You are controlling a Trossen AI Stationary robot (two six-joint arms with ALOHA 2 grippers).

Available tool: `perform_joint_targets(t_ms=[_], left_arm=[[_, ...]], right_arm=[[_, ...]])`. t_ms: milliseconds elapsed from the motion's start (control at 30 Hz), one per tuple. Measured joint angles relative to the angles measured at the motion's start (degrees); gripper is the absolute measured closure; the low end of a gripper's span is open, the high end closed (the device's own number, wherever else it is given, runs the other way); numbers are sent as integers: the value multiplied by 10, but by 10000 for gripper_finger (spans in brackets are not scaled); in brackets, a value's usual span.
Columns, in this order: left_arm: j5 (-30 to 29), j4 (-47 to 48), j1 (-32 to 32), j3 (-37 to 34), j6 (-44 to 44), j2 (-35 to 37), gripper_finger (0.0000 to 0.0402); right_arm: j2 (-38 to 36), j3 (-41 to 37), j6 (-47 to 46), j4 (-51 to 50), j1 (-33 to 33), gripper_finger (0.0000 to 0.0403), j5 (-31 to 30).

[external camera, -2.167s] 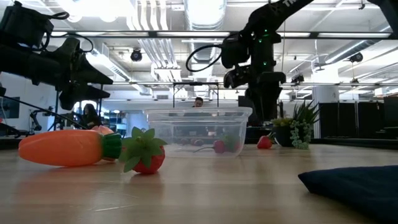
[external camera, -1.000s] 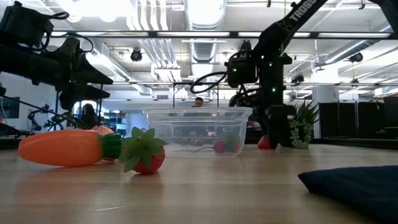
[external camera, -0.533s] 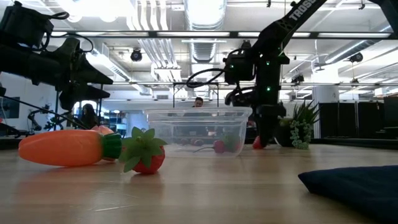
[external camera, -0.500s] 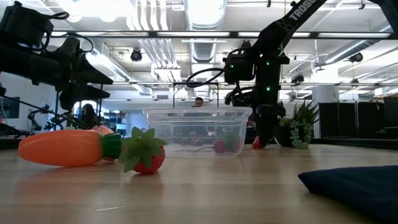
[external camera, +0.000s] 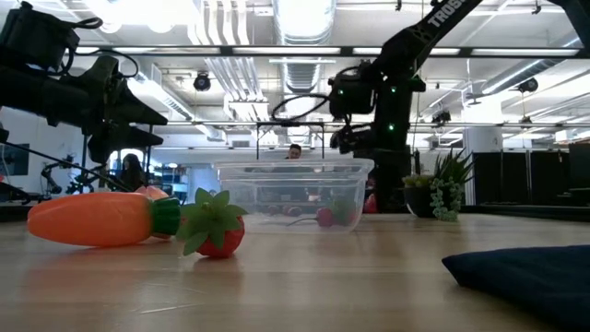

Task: Pick and placing Produce into tupperware
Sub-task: Put the red strawberry into the transparent bin

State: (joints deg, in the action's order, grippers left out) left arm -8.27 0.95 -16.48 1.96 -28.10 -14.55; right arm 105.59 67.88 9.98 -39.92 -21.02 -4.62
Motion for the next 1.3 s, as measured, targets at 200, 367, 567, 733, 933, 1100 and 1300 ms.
perform_joint_targets(t_ms=[200,367,567,733,933,1100,1300], left_arm=[[0,0,0,0,0,0,175],[0,0,0,0,0,0,175],[0,0,0,0,0,0,175],[0,0,0,0,0,0,175],[0,0,0,0,0,1,175],[0,0,0,0,0,1,175],[0,0,0,0,0,0,175]], right_arm=[[-18,57,-25,-45,4,270,5],[-57,139,-3,-117,42,270,44],[-52,213,-36,-152,114,271,65],[-21,225,-84,-152,173,271,77],[13,220,-109,-154,219,271,106],[23,219,-141,-125,231,271,106],[41,219,-176,-101,229,245,106]])
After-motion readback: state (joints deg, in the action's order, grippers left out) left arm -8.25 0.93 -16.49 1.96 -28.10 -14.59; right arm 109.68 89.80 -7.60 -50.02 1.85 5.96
